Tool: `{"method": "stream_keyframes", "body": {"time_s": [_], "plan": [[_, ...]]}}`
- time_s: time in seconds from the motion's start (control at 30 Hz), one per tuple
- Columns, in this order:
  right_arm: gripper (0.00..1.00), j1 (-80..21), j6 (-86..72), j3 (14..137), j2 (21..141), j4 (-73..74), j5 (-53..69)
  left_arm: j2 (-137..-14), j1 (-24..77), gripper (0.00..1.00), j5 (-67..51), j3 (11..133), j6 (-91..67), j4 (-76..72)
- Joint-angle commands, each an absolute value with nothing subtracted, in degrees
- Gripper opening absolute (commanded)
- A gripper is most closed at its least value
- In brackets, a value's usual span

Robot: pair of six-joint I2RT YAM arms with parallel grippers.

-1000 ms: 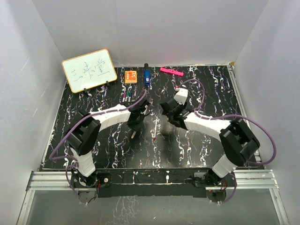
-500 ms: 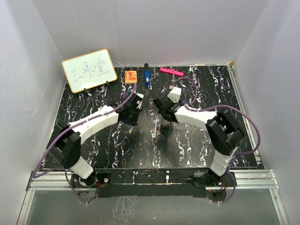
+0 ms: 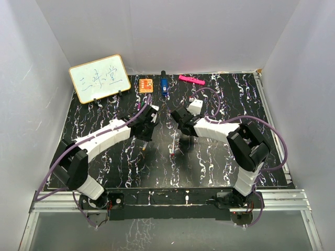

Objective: Insert the pens into the pen caps

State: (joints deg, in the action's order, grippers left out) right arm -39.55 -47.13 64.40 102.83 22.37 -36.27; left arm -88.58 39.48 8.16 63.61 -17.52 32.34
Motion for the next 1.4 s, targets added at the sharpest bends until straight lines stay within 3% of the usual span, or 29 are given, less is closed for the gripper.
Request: {"method": "stream_keyframes", "body": {"time_s": [0.0, 1.37], "plan": [[0.47, -38.9, -48.4, 66.7, 103.5, 21.4, -38.1, -85.1, 39.0, 0.00, 8.4, 62.7, -17.2, 32.9], [0.44, -38.1, -48.4, 64.1, 104.9, 19.2, -32.8, -85.2, 37.8, 0.00, 6.5, 62.1, -17.8, 30.6]]}}
